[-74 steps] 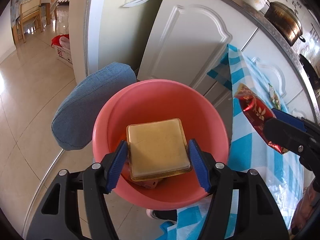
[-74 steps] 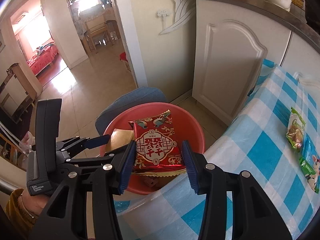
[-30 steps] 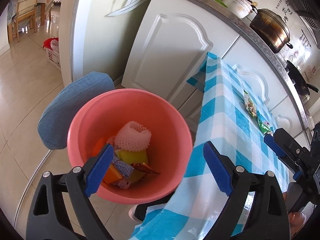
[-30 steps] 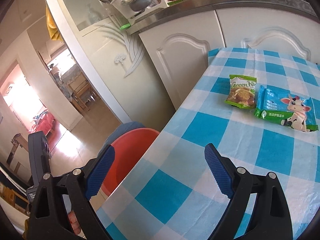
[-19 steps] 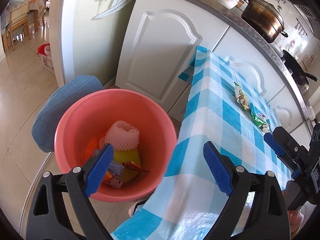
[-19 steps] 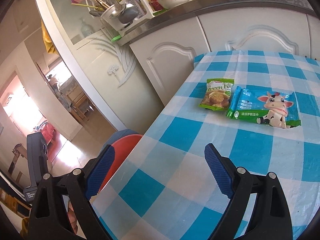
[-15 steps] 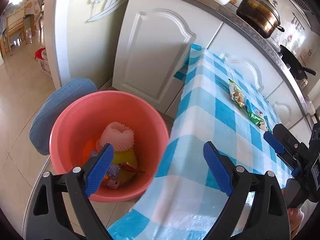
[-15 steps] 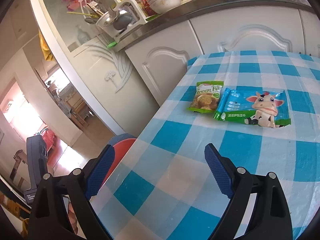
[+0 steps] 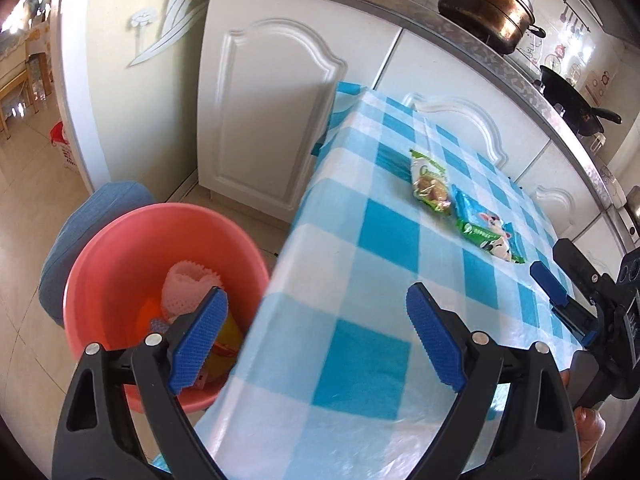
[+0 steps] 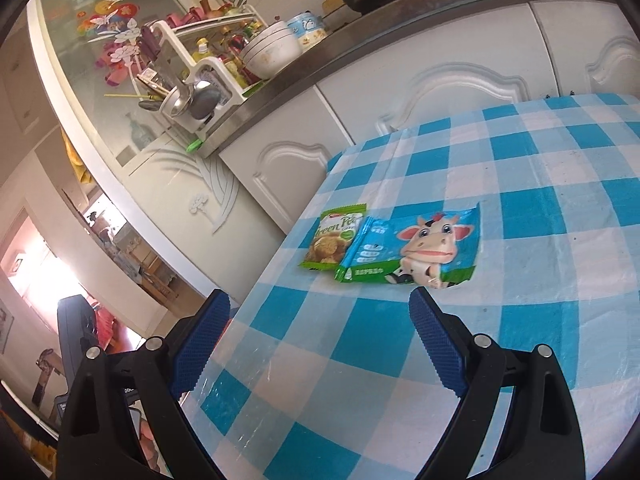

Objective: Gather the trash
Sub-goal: 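Return both tools to the table toward the remaining two packets, then grasp the green Green Peas packet with the left gripper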

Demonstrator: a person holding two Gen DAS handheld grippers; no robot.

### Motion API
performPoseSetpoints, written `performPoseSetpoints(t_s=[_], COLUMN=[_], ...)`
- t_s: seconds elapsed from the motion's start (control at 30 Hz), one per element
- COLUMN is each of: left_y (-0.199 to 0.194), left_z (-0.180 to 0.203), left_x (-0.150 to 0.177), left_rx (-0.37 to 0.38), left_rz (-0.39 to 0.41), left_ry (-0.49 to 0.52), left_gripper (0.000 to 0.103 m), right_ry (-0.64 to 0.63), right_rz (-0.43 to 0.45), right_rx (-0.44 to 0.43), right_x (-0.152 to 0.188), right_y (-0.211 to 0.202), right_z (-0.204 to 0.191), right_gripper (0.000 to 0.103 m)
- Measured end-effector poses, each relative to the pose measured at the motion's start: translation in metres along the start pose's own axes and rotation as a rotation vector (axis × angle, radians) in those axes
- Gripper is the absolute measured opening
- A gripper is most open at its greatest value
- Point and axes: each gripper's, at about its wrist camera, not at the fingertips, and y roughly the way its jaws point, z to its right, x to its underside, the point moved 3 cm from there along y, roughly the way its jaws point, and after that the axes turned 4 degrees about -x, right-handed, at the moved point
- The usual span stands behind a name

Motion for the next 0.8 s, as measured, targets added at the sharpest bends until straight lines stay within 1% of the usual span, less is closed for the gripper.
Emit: performPoseSetpoints(t_s=[0.3, 0.5, 0.63, 0.8], left_y=[0.017, 0.044, 0.071, 0.102], left_z=[0.057, 0.101, 0.122, 0.137], left_x=[-0.032, -0.059, -0.073, -0.084], left_rx=[0.039, 0.060, 0.052, 0.005], left_rz=[0.051, 0.066, 0.046, 0.022], left_ry=[0.044, 0.104, 0.124, 0.150], left_gripper=[0.091, 0.091, 0.091, 0.091], right_ry=[0.078, 0.133, 0.179, 0.231], right_rz=[0.078, 0.127, 0.142, 0.173], right_rx=[0.039, 0.065, 0.075, 0.083], right_x=[-0.019, -0.030, -0.033, -0.036], right_y=[-0.027, -0.042, -0.048, -0.054], right_z=[0.043, 0.073, 0.093, 0.110], right_gripper=[0.090, 0.091, 0.091, 0.091])
